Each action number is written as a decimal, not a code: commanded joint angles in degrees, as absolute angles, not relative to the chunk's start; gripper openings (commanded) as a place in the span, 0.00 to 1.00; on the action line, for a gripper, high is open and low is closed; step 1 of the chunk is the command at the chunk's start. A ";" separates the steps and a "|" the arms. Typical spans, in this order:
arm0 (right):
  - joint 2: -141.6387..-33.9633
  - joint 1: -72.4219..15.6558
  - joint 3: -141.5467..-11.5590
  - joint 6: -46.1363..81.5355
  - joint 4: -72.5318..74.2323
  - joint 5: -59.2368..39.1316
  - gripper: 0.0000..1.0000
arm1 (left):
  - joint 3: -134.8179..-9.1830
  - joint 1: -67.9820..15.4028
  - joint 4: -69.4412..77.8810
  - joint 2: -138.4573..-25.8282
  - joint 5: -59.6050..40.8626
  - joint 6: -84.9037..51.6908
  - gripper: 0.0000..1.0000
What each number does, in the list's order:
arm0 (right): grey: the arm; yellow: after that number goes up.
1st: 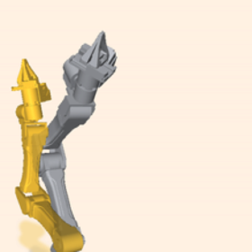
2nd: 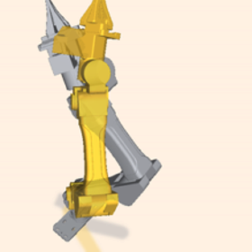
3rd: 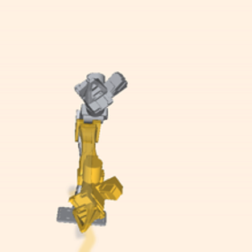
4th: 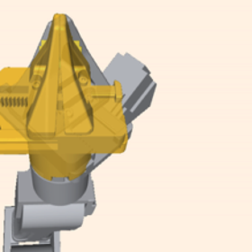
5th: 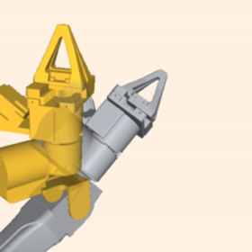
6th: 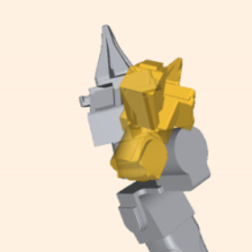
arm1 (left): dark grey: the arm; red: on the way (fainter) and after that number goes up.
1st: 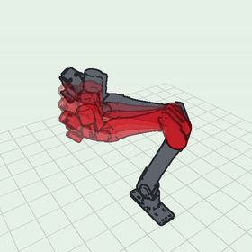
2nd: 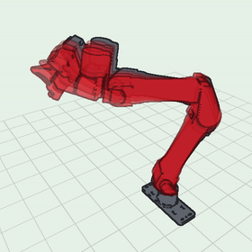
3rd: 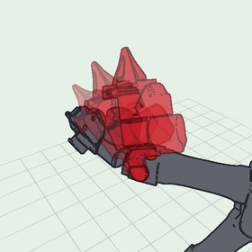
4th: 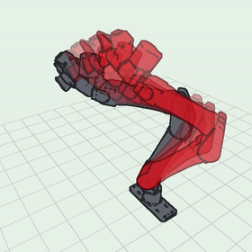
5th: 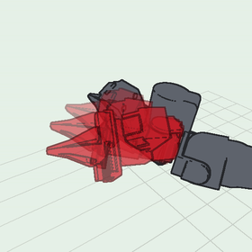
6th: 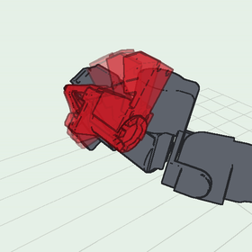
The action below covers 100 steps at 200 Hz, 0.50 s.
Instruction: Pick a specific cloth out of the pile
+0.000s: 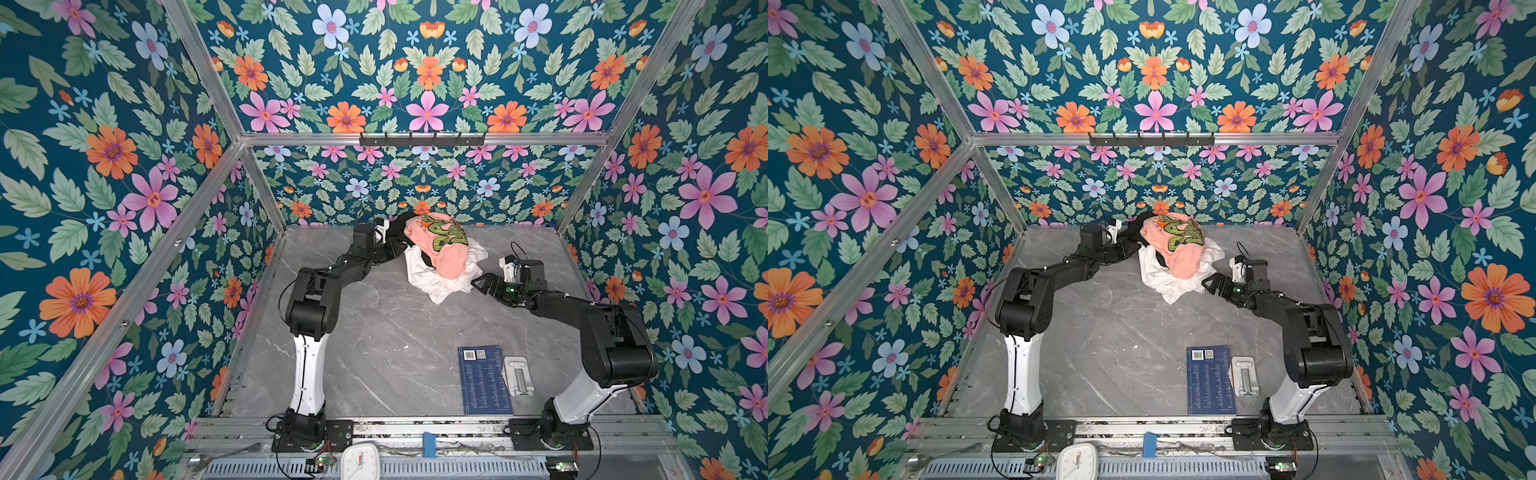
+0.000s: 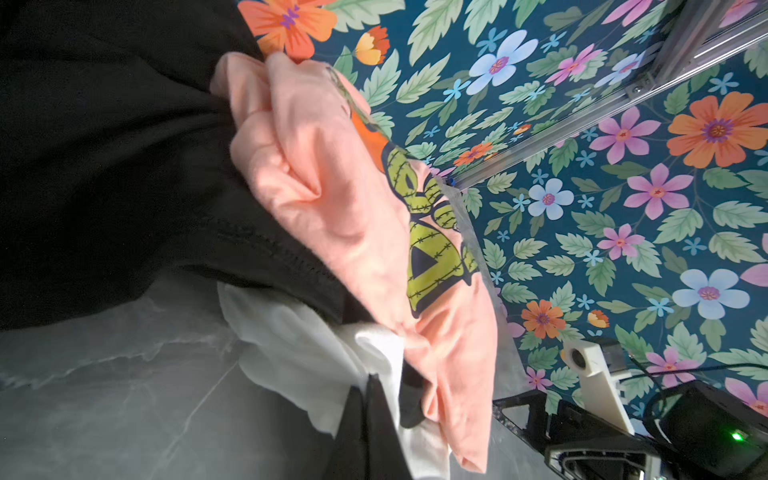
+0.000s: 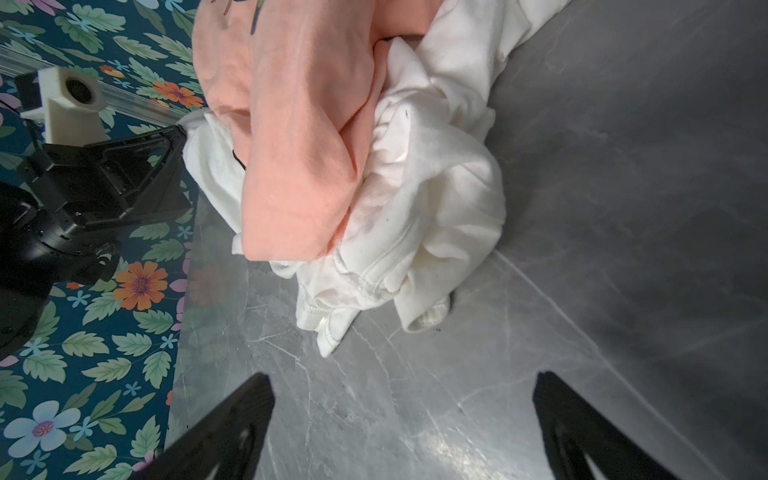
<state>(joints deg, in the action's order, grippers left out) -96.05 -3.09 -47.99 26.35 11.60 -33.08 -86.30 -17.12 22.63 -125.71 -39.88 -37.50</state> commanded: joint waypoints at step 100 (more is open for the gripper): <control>-91.63 -3.11 -47.63 25.40 11.17 -33.51 0.99 | -88.92 -19.86 24.15 -119.72 -38.06 -37.71 0.00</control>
<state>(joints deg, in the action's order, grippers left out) -92.14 -3.09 -47.62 26.35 11.33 -33.43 -88.20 -19.55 22.28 -121.08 -38.61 -37.71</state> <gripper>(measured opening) 0.992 0.050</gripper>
